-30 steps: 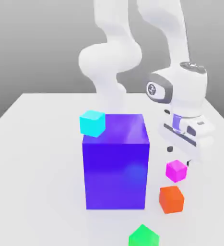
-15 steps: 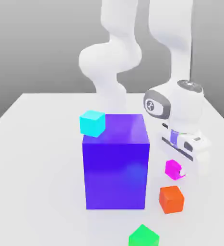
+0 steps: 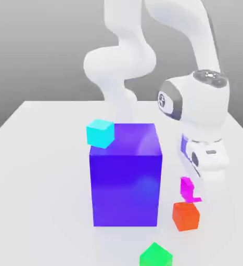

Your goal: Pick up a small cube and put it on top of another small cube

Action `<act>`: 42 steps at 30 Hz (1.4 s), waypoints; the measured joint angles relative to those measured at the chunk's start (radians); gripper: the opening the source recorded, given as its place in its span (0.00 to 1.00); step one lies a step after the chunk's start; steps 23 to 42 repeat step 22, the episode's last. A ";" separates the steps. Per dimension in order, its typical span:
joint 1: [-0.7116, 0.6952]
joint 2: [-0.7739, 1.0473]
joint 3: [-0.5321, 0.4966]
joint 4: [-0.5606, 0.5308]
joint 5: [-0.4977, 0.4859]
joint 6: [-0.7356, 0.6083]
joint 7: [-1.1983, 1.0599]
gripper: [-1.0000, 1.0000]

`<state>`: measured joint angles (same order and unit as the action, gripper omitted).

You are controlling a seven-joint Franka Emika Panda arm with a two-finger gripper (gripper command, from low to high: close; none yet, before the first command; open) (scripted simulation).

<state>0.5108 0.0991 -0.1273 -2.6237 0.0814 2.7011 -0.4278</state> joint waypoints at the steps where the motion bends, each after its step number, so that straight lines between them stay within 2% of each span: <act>1: -0.015 0.016 -0.016 0.036 0.002 -0.020 0.018 0.00; 6: -0.086 0.086 -0.105 0.216 0.010 -0.121 0.113 0.00; 11: -0.133 0.240 -0.085 0.267 0.079 -0.018 0.086 0.00; 12: -0.138 0.258 -0.079 0.268 0.087 -0.004 0.081 1.00; 18: -0.141 0.267 -0.076 0.269 0.091 0.005 0.078 1.00; 22: -0.121 0.163 -0.105 0.263 0.037 -0.086 0.117 1.00; 42: -0.121 0.163 -0.105 0.263 0.037 -0.086 0.117 1.00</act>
